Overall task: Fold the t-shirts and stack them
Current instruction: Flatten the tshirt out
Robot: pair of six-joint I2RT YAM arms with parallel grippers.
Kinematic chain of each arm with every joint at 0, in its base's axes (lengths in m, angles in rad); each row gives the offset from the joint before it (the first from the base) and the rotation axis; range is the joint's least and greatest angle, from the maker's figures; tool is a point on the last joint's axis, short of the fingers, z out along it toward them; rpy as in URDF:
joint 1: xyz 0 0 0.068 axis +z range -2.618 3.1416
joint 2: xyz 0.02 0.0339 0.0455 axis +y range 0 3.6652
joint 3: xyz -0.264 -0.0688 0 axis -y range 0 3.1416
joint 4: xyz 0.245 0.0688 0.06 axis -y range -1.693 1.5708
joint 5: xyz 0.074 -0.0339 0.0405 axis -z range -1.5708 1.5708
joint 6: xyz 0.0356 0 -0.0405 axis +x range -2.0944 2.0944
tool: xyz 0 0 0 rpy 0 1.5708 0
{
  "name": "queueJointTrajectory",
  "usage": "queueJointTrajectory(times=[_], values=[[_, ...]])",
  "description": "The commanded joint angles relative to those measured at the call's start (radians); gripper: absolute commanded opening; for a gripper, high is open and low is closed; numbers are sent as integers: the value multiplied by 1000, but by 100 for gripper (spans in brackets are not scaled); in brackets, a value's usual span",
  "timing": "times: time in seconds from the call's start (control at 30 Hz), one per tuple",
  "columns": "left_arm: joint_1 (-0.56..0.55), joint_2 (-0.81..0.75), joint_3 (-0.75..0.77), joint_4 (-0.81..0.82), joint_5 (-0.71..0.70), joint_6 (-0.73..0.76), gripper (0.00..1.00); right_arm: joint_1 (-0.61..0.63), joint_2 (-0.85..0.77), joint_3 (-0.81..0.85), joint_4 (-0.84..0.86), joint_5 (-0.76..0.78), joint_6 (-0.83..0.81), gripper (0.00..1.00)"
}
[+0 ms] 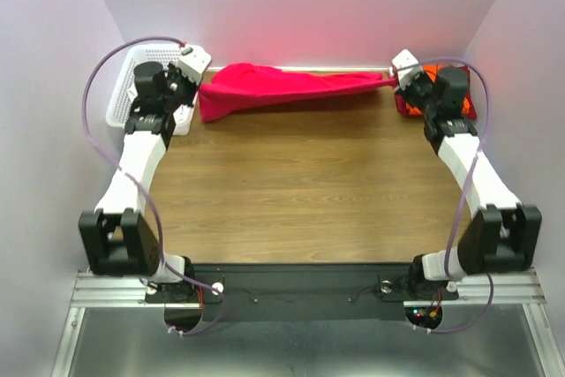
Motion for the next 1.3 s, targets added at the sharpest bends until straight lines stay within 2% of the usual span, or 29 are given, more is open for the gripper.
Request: queueJointTrajectory(times=[0.0, 0.03, 0.1, 0.2, 0.23, 0.27, 0.3, 0.33, 0.37, 0.4, 0.43, 0.5, 0.57, 0.63, 0.67, 0.7, 0.73, 0.77, 0.8, 0.9, 0.93, 0.97, 1.07, 1.13, 1.17, 1.27], values=[[3, -195, -42, -378, 132, 343, 0, -9, -182, -119, -103, -62, -127, 1], [3, -260, -65, -427, 148, 433, 0, -9, -258, -151, -146, -76, -147, 1], [3, -323, -142, -573, 191, 518, 0, -11, -329, -242, -192, -88, -191, 1], [3, -443, -236, -795, 244, 686, 0, -9, -453, -343, -351, -105, -271, 1], [3, -495, -256, -863, 261, 795, 3, -11, -516, -369, -393, -105, -294, 0], [3, -520, -291, -989, 261, 841, 10, -9, -545, -398, -439, -105, -340, 1], [3, -546, -306, -1042, 258, 875, 24, -9, -576, -415, -492, -105, -372, 1], [3, -599, -320, -1082, 235, 894, 59, -9, -639, -429, -584, -93, -410, 12], [3, -627, -348, -1145, 220, 926, 81, -11, -665, -440, -618, -84, -427, 22], [3, -655, -359, -1171, 205, 940, 99, -9, -696, -449, -656, -78, -446, 35], [3, -708, -365, -1191, 188, 949, 99, -11, -720, -449, -721, -76, -457, 58], [3, -755, -365, -1221, 165, 958, 99, -8, -774, -443, -769, -79, -480, 69], [3, -758, -351, -1174, 175, 925, 98, -9, -761, -436, -773, -79, -480, 72], [3, -698, -340, -1105, 189, 816, 98, -9, -695, -394, -770, -78, -454, 73], [3, -663, -333, -1066, 198, 767, 92, -9, -652, -374, -769, -82, -431, 73], [3, -575, -317, -970, 201, 668, 85, -9, -541, -347, -761, -96, -365, 73], [3, -524, -290, -892, 209, 622, 69, -9, -479, -296, -758, -110, -292, 70], [3, -473, -290, -859, 214, 589, 64, -11, -421, -256, -758, -127, -256, 67], [3, -369, -253, -828, 217, 514, 60, -11, -289, -221, -752, -140, -210, 61], [3, -176, -169, -697, 200, 395, 54, -9, -121, -82, -744, -144, -54, 50], [3, -131, -149, -670, 188, 361, 52, -9, -80, -51, -744, -142, -30, 49], [3, -89, -127, -650, 169, 306, 46, -9, 0, -29, -741, -141, -9, 48], [3, 30, -67, -607, 152, 259, 43, -8, 81, 28, -740, -136, 52, 42], [2, 79, -37, -694, 197, 314, 42, -8, 125, 31, -738, -139, 80, 41], [-6, 86, -41, -765, 236, 339, 44, -6, 132, 26, -740, -136, 94, 41], [-60, 68, -108, -778, 226, 360, 49, -8, 152, -1, -740, -133, 111, 41]])
